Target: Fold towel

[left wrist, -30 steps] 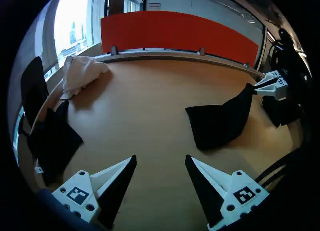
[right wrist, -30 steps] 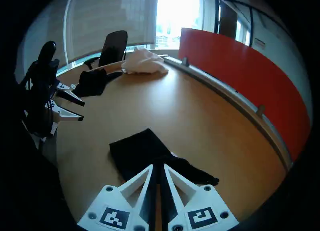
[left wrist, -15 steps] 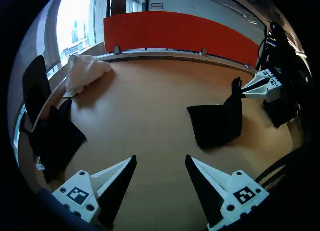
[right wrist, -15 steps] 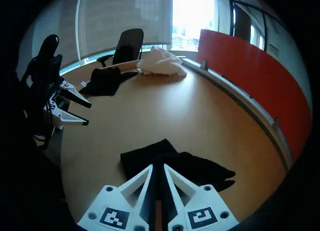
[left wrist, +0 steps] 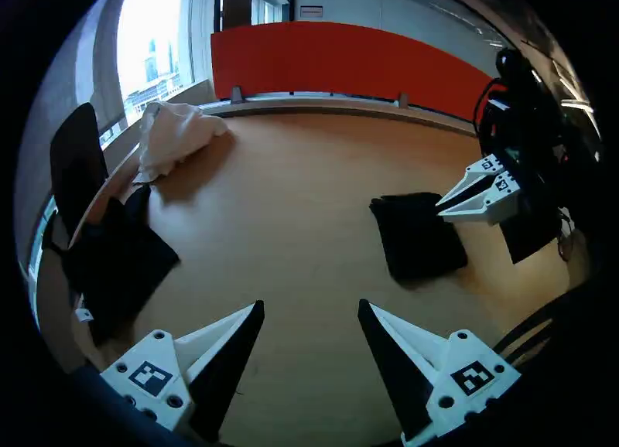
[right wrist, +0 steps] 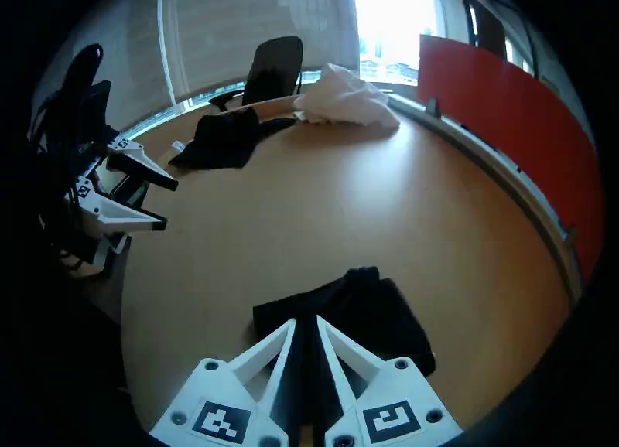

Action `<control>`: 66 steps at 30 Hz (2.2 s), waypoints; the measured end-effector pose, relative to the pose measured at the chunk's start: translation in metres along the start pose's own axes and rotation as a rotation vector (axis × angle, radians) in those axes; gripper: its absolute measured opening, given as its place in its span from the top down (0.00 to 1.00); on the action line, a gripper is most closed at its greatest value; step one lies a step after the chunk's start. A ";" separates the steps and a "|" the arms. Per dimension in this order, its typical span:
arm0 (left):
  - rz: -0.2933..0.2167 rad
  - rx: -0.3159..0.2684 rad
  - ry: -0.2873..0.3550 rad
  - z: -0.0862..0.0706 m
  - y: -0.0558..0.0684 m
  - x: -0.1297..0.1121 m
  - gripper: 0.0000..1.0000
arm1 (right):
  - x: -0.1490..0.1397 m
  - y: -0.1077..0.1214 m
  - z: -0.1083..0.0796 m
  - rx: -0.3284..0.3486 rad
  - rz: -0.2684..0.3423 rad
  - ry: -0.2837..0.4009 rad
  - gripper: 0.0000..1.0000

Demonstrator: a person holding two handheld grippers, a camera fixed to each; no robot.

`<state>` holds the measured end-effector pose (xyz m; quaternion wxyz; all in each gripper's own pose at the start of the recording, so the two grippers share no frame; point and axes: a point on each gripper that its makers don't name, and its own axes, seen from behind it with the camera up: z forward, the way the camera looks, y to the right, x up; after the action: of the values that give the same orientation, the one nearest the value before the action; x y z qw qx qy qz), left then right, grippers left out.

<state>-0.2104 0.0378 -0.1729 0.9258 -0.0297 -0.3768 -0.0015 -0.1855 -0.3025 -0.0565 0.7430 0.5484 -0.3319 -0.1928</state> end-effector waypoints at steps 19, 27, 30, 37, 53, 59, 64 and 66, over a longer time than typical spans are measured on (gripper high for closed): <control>-0.007 0.006 -0.008 -0.001 -0.001 -0.004 0.10 | -0.010 -0.012 0.013 0.039 -0.008 -0.040 0.96; -0.008 0.004 -0.011 0.000 0.000 -0.005 0.10 | -0.012 -0.014 0.012 0.046 0.001 -0.046 0.95; -0.008 0.004 -0.011 0.000 0.000 -0.005 0.10 | -0.014 -0.016 0.013 0.054 0.008 -0.051 0.94; -0.004 0.005 -0.009 0.000 0.000 -0.004 0.10 | -0.015 -0.017 0.012 0.051 0.004 -0.048 0.88; 0.008 -0.005 -0.003 0.001 0.003 -0.001 0.10 | -0.024 -0.012 0.002 -0.019 0.061 -0.027 0.18; 0.014 -0.008 0.000 0.002 0.005 0.001 0.10 | -0.038 -0.009 -0.006 -0.053 0.094 -0.033 0.18; 0.017 -0.012 0.001 0.003 0.006 0.002 0.10 | -0.051 -0.006 -0.015 -0.079 0.110 -0.046 0.18; 0.018 -0.013 0.002 0.003 0.007 0.002 0.10 | -0.055 -0.006 -0.018 -0.087 0.117 -0.049 0.18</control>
<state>-0.2107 0.0451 -0.1698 0.9259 -0.0395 -0.3757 0.0044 -0.2107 -0.2563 -0.0808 0.7677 0.4903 -0.3727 -0.1769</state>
